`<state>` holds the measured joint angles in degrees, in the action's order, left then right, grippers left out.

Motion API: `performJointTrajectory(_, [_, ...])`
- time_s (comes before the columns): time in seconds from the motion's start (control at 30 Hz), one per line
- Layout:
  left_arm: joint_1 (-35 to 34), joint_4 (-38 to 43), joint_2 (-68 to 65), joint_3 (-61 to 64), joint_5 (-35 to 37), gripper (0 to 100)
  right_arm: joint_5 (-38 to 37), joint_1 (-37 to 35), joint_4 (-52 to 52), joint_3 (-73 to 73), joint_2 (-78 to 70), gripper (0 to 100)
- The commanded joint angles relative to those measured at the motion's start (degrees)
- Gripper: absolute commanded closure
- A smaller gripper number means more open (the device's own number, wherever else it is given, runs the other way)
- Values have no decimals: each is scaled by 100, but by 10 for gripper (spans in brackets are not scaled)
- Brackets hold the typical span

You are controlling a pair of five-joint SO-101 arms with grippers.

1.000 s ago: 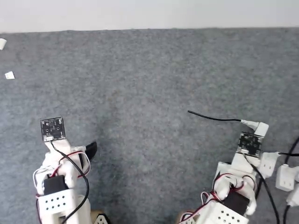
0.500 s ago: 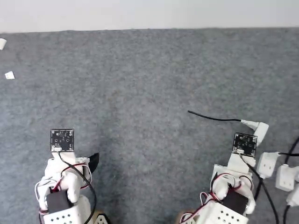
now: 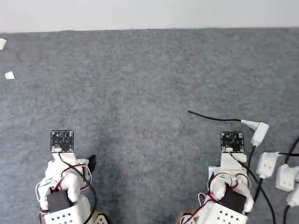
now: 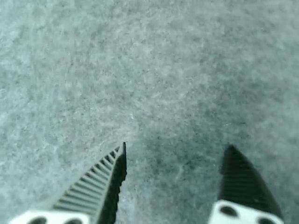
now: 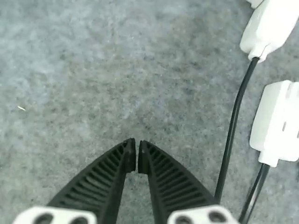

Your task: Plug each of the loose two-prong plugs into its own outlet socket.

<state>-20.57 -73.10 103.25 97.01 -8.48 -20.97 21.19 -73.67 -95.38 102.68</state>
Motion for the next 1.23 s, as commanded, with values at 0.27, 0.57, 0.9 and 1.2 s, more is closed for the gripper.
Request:
performJointTrajectory(0.27, [-70, 70, 97, -57, -44, 986, -79, 1226, -66, -114, -31, 990])
performJointTrajectory(0.57, [-70, 70, 97, -57, -44, 986, -79, 1305, -66, -114, -31, 990])
performJointTrajectory(0.9, [-70, 70, 97, -57, -44, 986, -79, 1305, -66, -114, -31, 990])
performJointTrajectory(1.2, [-70, 70, 97, -57, -44, 986, -79, 1305, -66, -114, -31, 990])
